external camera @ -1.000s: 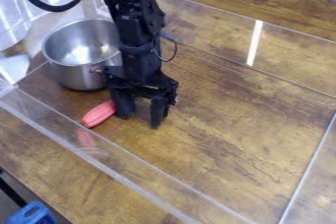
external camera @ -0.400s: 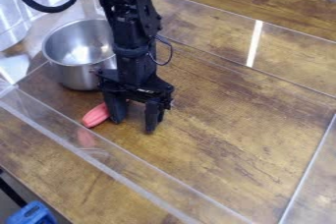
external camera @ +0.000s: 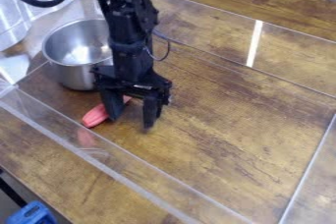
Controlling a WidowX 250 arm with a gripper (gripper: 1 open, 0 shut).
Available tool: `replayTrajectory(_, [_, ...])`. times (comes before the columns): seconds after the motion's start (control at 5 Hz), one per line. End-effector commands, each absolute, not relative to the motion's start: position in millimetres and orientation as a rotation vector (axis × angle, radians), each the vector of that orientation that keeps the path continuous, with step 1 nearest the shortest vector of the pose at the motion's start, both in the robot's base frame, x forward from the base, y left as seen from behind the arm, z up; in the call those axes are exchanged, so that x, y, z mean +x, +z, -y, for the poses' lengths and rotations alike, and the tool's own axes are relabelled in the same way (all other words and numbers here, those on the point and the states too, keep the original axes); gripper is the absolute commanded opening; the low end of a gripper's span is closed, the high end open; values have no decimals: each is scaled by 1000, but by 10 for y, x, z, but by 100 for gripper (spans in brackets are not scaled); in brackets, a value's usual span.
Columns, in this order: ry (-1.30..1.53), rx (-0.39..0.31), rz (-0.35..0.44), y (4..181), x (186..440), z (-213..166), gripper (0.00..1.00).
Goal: Move the pink spoon to the left side of the table
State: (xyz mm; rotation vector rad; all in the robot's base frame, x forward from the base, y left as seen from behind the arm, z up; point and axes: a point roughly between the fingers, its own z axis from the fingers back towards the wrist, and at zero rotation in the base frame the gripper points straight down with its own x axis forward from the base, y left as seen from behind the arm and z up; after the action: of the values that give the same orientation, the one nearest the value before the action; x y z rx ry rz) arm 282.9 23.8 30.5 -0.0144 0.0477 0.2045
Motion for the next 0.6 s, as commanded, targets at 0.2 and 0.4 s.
replayTrajectory(0.2, [208,-11,34,465,2936,-362,0])
replayTrajectory(0.4, [226,-9,36,435,2953,-372,0])
